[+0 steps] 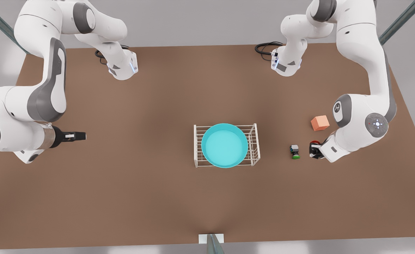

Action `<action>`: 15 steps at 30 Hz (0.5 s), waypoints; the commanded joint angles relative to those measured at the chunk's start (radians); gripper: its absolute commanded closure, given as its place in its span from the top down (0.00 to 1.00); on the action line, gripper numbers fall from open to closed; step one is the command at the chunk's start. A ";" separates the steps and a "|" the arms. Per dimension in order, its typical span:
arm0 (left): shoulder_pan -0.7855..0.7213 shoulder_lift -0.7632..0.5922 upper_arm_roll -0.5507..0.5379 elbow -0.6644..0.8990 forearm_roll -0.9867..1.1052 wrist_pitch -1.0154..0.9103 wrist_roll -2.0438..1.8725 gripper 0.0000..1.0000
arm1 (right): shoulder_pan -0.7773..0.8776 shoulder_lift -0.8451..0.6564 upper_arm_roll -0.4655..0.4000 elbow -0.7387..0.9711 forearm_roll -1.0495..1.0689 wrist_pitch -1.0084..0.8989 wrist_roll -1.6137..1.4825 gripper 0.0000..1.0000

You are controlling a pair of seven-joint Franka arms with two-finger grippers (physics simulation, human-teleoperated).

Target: Place the plate on the shelf with right arm and place the red button switch in the plate with left arm

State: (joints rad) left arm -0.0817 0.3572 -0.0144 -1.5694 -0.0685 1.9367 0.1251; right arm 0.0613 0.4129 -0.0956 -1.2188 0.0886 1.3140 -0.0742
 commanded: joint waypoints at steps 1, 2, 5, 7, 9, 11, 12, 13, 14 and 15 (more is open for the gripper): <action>-0.023 0.000 -0.009 0.028 -0.013 -0.045 -0.466 0.45 | -0.001 0.004 -0.001 0.001 0.022 0.007 -0.114 1.00; -0.047 0.000 -0.009 0.035 -0.014 -0.045 -0.524 0.45 | -0.029 0.004 -0.004 0.001 0.043 0.004 -0.118 1.00; -0.061 0.002 -0.042 0.089 -0.034 -0.045 -0.645 0.45 | -0.029 0.004 0.001 0.001 0.040 -0.002 -0.121 1.00; -0.064 0.002 -0.068 0.120 -0.034 -0.045 -0.734 0.45 | -0.029 0.004 0.001 0.001 0.039 -0.004 -0.121 1.00; -0.086 0.032 -0.085 0.177 -0.036 -0.041 -0.832 0.45 | -0.029 0.004 0.001 0.001 0.039 -0.004 -0.121 1.00; -0.093 0.063 -0.113 0.229 -0.036 -0.028 -0.936 0.45 | -0.031 0.004 -0.003 0.001 0.040 -0.002 -0.121 1.00; -0.098 0.080 -0.134 0.252 -0.034 -0.025 -0.989 0.45 | -0.031 0.004 -0.003 0.001 0.040 -0.002 -0.121 1.00; -0.119 0.088 -0.134 0.255 -0.034 0.016 -1.045 0.45 | -0.031 0.004 -0.004 0.001 0.040 -0.002 -0.121 1.00; -0.135 0.094 -0.134 0.255 -0.034 0.048 -1.085 0.45 | -0.031 0.004 -0.004 0.002 0.040 -0.001 -0.119 1.00; -0.147 0.106 -0.134 0.255 -0.034 0.083 -1.130 0.45 | -0.031 0.004 -0.004 0.002 0.040 -0.001 -0.119 1.00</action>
State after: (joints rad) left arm -0.2217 0.4566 -0.1470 -1.3178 -0.0968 1.9464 -0.3698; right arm 0.0306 0.4186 -0.0995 -1.2172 0.1278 1.3125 -0.1422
